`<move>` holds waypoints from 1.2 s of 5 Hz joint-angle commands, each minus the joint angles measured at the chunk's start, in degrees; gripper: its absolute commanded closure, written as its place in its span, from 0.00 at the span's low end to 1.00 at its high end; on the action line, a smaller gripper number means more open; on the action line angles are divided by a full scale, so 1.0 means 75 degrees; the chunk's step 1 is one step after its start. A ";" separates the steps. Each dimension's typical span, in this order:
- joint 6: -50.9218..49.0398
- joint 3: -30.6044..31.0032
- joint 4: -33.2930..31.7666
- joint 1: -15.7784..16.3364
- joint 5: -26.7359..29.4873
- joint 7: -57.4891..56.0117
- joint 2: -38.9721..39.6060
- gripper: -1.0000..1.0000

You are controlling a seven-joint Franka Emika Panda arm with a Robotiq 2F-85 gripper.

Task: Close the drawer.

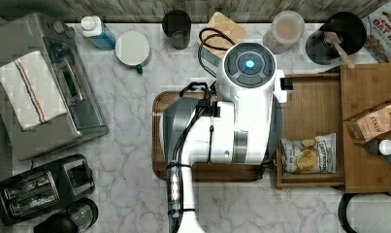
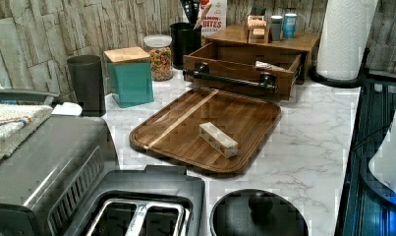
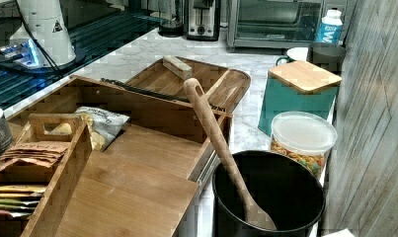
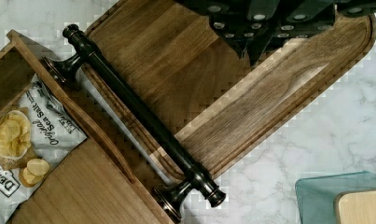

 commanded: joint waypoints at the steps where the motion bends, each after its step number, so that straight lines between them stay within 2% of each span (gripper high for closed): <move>1: 0.0000 -0.0010 -0.0063 -0.0018 -0.0025 0.0000 0.0000 1.00; 2: 0.0913 0.0120 -0.1111 0.0090 -0.0478 -0.1283 -0.0344 1.00; 4: 0.2084 0.0108 -0.2300 0.0026 -0.0666 -0.3411 -0.0528 1.00; 5: 0.2877 0.0059 -0.2762 -0.0016 -0.0743 -0.4195 -0.0363 1.00; 6: 0.3717 0.0032 -0.3173 0.0035 -0.1322 -0.4247 -0.0114 1.00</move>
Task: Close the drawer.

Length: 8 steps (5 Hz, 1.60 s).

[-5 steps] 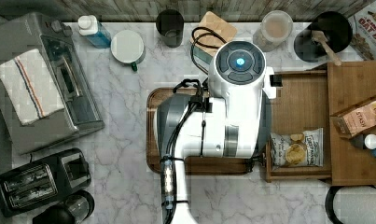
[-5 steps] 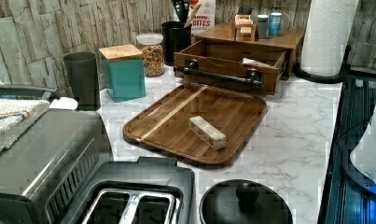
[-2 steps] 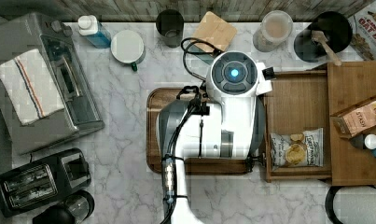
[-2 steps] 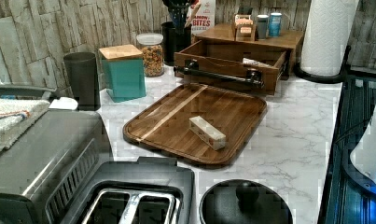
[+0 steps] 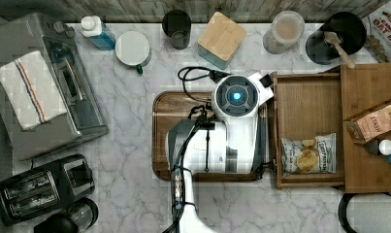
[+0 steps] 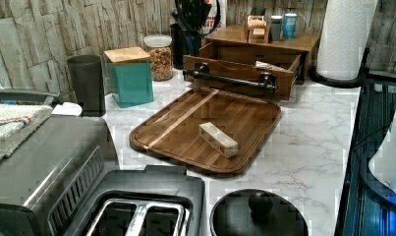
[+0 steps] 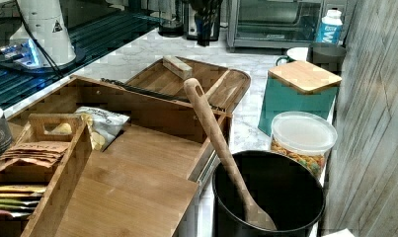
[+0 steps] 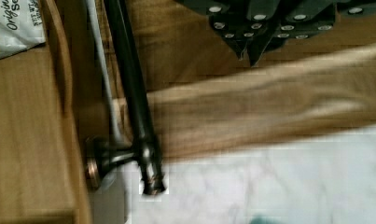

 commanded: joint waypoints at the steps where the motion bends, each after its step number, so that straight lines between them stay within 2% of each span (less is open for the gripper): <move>1: 0.1660 -0.0038 -0.1346 -0.0027 -0.1245 -0.0758 0.0086 1.00; 3: 0.2925 -0.0235 -0.1822 -0.0296 -0.1468 -0.1557 0.0430 1.00; 7: 0.2310 -0.0306 -0.1108 -0.0861 -0.0514 -0.2914 0.0820 1.00; 8: 0.2176 -0.0395 -0.0718 -0.1190 -0.0188 -0.3688 0.1050 1.00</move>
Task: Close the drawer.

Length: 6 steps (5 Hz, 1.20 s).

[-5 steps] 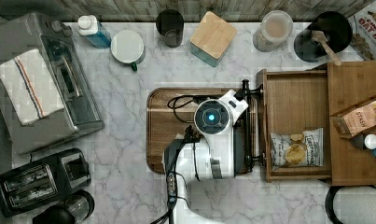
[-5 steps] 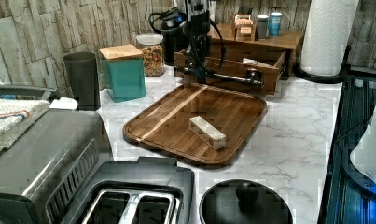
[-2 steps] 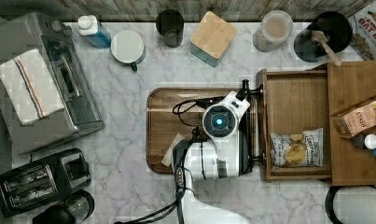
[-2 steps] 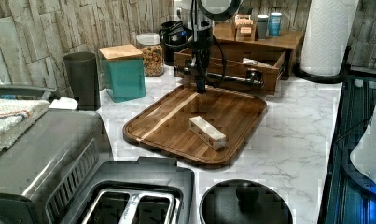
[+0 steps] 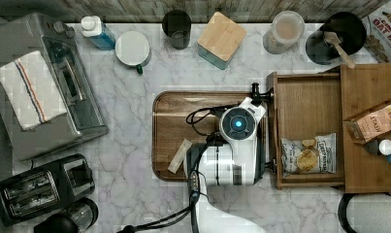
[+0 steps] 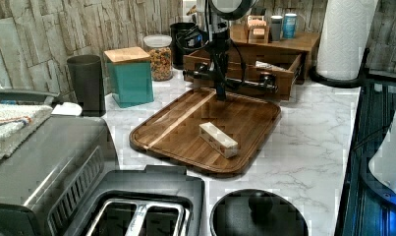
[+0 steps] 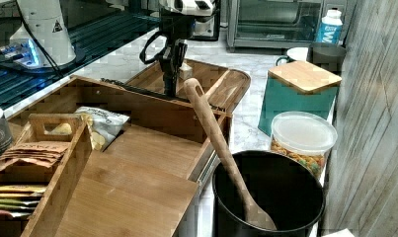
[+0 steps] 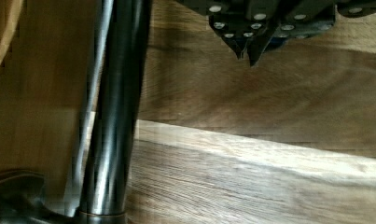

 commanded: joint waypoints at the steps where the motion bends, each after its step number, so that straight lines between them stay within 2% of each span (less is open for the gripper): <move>1: -0.0260 -0.0308 0.1490 -0.1070 0.0931 -0.2026 0.0438 1.00; 2: -0.0504 -0.0311 0.1993 -0.1522 0.1443 -0.3020 0.0664 1.00; 3: -0.0095 -0.0455 0.2226 -0.1785 0.1666 -0.3412 0.0823 1.00; 4: -0.0637 -0.0830 0.2956 -0.1847 0.1548 -0.3331 0.1003 1.00; 5: -0.0340 -0.1166 0.3014 -0.2013 0.1207 -0.3391 0.0871 1.00; 6: -0.0648 -0.1526 0.3407 -0.2129 0.0978 -0.3405 0.0935 1.00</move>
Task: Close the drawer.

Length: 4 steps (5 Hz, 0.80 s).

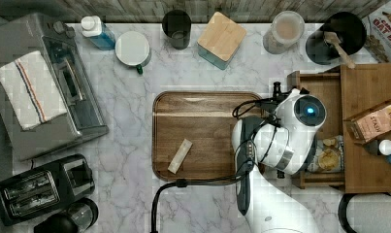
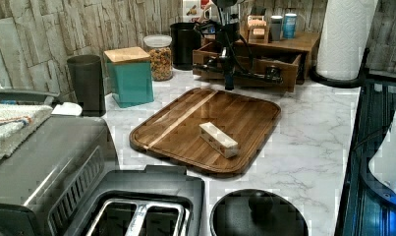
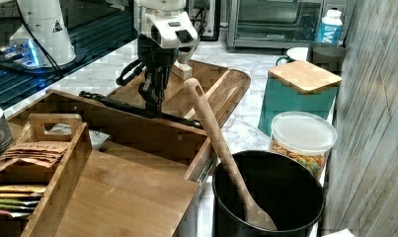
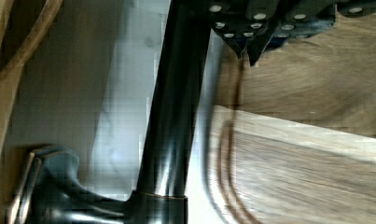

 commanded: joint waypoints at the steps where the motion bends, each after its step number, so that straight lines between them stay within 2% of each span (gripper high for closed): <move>1: 0.0771 -0.1337 0.1809 -0.1095 -0.0266 -0.0769 -0.0023 1.00; 2: 0.0265 -0.1495 0.2938 -0.1485 -0.0170 -0.1114 0.0816 1.00; 3: 0.0089 -0.1558 0.3712 -0.1815 -0.0245 -0.1420 0.1325 1.00; 4: 0.0480 -0.1656 0.3784 -0.1947 -0.0416 -0.1327 0.1274 1.00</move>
